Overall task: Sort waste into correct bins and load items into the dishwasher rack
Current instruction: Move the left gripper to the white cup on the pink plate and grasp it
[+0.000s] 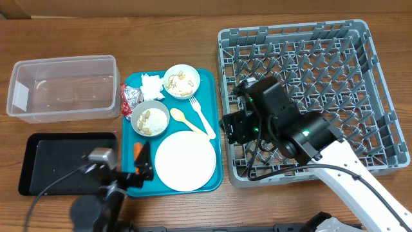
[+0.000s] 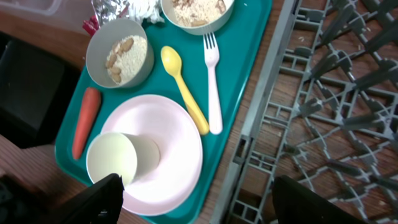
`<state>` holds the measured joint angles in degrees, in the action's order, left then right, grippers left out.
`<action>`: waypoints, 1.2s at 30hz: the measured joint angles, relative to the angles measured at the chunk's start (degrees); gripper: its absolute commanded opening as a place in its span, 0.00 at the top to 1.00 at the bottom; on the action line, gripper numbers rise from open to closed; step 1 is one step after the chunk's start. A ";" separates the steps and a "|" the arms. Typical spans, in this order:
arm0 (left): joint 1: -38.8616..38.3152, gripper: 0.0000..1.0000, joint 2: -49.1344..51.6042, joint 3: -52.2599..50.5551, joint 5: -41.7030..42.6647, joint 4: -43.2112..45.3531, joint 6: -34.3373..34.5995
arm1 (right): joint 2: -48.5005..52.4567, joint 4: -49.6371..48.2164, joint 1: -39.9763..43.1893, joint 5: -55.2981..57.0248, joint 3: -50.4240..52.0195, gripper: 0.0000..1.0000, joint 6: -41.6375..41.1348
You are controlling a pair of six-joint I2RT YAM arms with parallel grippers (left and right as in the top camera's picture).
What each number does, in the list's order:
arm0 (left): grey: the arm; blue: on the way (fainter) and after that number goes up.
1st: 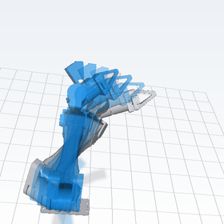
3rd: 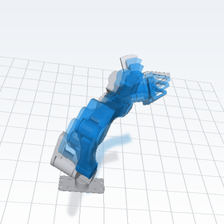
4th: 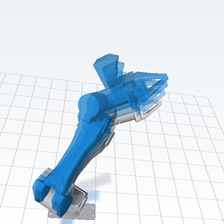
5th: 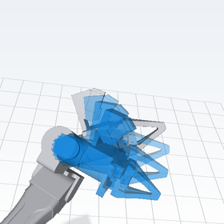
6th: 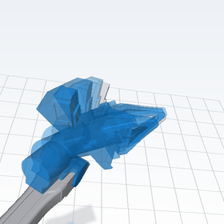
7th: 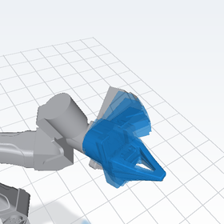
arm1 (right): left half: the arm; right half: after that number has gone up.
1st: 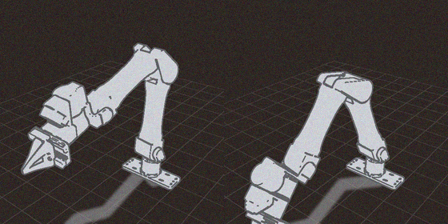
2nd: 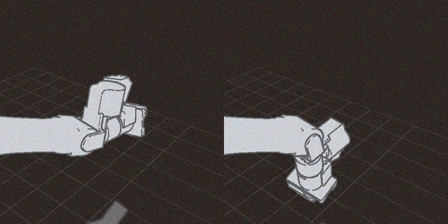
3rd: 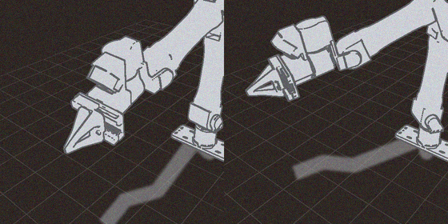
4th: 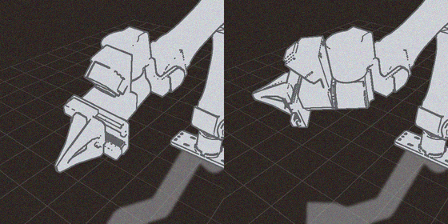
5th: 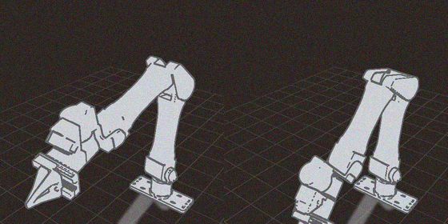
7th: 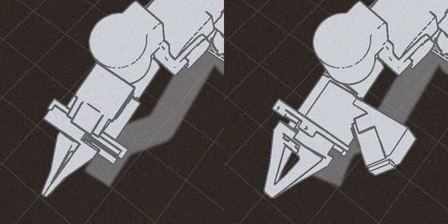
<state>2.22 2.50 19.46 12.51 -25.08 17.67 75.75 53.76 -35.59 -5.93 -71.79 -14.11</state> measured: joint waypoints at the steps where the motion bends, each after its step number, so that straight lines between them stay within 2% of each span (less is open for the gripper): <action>1: 0.00 0.00 0.92 4.20 -1.70 -4.20 0.02 | 0.33 -0.59 -0.33 0.20 -0.07 0.27 -0.28; 6: 0.00 0.00 9.90 23.41 -8.11 -26.27 0.22 | 3.41 -2.73 -0.98 0.83 -0.31 0.36 -2.32; 11: 0.00 0.00 21.88 32.35 -5.92 -36.00 0.22 | 6.73 -2.34 -0.98 1.05 -0.31 0.36 -3.63; 19: 0.00 0.00 33.62 34.07 5.88 -36.92 2.14 | 6.91 -0.92 0.46 1.49 -0.33 0.36 -9.57; 25: -1.20 0.18 44.87 34.29 8.55 -42.07 2.99 | 5.22 0.52 6.05 1.51 -0.33 0.36 -14.69; 31: -8.81 0.31 58.93 34.27 7.65 -43.76 2.89 | -2.19 2.99 11.85 1.53 -0.33 0.35 -17.03; 36: -18.32 0.33 67.49 34.29 2.67 -40.72 3.45 | -6.88 6.47 15.39 1.49 -0.42 0.35 -17.44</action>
<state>-16.10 70.00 53.76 15.18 -65.80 21.12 68.86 60.23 -20.21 -4.45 -72.20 -31.55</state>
